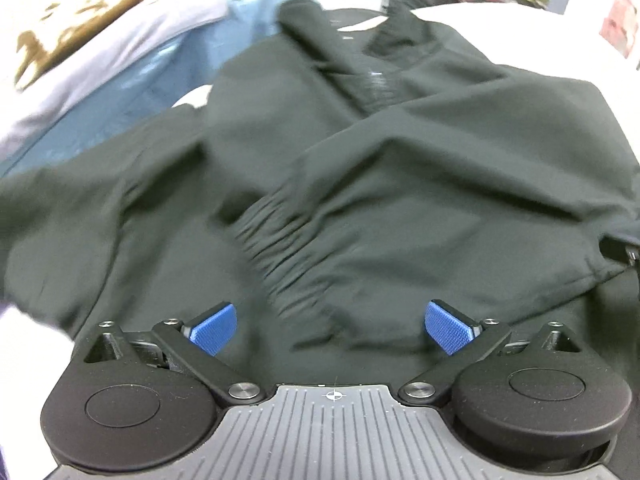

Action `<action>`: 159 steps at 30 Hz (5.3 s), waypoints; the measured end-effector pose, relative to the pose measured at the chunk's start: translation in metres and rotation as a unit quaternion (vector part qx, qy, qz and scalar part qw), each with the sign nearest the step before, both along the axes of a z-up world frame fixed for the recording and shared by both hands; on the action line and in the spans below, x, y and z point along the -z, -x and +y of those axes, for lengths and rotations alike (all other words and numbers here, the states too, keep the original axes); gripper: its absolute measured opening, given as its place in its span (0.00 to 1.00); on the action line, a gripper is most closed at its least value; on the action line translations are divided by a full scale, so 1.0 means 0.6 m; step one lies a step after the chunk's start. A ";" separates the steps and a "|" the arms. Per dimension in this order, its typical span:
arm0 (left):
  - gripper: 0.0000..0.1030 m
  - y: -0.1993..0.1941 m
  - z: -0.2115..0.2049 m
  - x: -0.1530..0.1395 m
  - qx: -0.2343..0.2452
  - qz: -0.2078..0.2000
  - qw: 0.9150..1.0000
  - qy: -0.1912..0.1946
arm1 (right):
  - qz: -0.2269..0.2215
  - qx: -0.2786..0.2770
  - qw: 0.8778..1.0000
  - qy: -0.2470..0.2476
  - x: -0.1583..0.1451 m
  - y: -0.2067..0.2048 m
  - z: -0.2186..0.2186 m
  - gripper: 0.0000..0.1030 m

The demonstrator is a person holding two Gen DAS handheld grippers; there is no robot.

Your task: Fold large clothes

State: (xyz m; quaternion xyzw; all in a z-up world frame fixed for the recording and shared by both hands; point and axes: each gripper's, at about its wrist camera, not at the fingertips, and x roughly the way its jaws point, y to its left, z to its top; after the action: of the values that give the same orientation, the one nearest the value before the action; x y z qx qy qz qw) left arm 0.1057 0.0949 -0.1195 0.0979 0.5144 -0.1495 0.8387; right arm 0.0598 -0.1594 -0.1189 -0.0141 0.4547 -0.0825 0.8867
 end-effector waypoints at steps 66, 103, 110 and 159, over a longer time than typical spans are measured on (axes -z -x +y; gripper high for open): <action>0.41 -0.070 0.322 -0.213 -0.173 -0.259 0.944 0.105 | 0.086 -0.143 0.985 0.036 -0.009 0.182 0.179 0.94; 1.00 0.174 0.068 -0.042 0.051 -0.087 0.992 -0.073 | -0.022 -0.043 0.995 -0.089 -0.058 0.006 0.092 0.94; 1.00 0.194 0.078 -0.043 0.031 -0.065 0.994 -0.079 | -0.032 -0.049 0.996 -0.073 -0.050 -0.123 0.105 0.88; 1.00 0.196 0.094 -0.068 -0.007 -0.066 0.996 -0.064 | -0.095 -0.076 0.981 -0.154 -0.127 -0.094 0.069 0.59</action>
State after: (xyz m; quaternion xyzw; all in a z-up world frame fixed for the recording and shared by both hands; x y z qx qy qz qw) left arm -0.0122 0.1515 -0.0787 0.1570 0.4669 -0.1037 0.8640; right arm 0.1164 -0.1178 -0.0427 0.0962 0.3735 0.0554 0.9210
